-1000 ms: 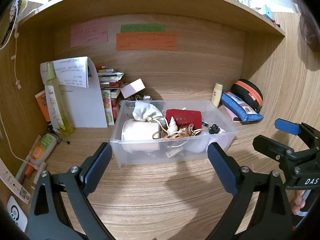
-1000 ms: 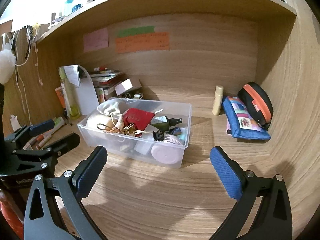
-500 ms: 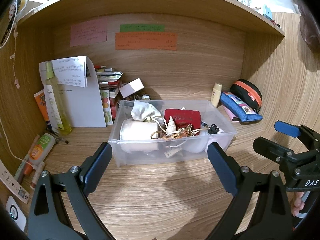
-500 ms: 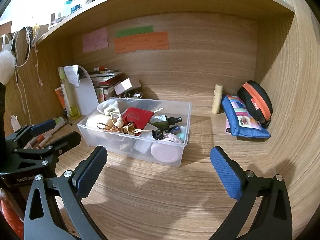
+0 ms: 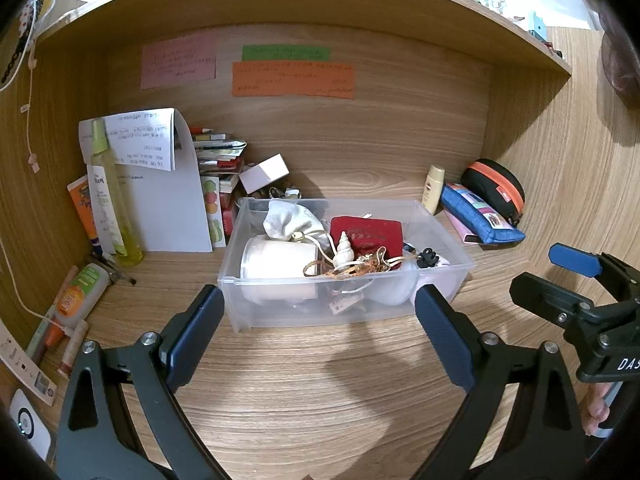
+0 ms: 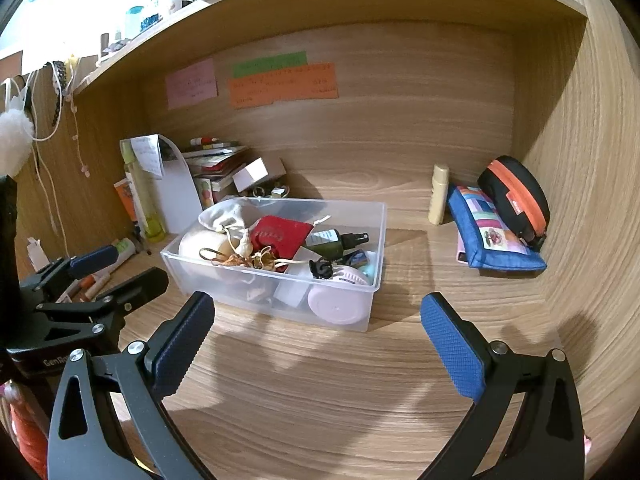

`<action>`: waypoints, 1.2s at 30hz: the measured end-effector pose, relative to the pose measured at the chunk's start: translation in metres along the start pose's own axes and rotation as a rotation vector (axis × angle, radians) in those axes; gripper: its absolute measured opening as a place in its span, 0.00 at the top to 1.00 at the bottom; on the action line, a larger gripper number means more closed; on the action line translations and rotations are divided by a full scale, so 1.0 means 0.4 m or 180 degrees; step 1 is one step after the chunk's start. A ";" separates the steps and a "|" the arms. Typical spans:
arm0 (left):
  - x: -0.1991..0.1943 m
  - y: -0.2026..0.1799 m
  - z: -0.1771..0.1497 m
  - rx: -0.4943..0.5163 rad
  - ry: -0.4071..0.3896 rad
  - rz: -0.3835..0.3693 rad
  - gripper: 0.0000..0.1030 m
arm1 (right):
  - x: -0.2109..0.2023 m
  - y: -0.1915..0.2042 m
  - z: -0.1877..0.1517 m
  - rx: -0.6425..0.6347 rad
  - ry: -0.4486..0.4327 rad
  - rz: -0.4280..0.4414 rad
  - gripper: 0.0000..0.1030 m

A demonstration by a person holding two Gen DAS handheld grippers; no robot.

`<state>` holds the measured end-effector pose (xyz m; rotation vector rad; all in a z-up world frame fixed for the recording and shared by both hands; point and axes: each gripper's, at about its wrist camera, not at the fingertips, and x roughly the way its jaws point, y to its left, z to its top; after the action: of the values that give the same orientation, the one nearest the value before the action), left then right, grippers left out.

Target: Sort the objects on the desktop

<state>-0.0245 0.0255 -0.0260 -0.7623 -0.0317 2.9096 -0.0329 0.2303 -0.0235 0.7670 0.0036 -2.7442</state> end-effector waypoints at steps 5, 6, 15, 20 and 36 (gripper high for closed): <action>0.000 -0.001 0.000 -0.0004 0.0001 -0.0002 0.06 | 0.001 0.004 0.000 -0.0022 0.0010 0.0001 0.00; 0.000 -0.001 0.000 -0.0002 0.0001 0.0001 0.06 | 0.002 0.005 -0.001 -0.0027 0.0009 -0.0001 0.00; 0.002 0.006 0.000 -0.0003 -0.0011 -0.0014 0.06 | 0.002 0.004 -0.001 -0.0026 0.0009 0.0002 0.00; 0.003 0.007 0.000 -0.0001 0.0004 -0.0028 0.06 | 0.002 0.004 -0.002 -0.0025 0.0011 0.0001 0.00; 0.003 0.009 -0.006 -0.0033 -0.0065 -0.0044 0.06 | 0.005 0.006 -0.004 -0.0034 0.0031 0.0011 0.00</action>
<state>-0.0248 0.0220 -0.0290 -0.7308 -0.0537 2.9065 -0.0330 0.2276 -0.0258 0.7768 0.0188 -2.7349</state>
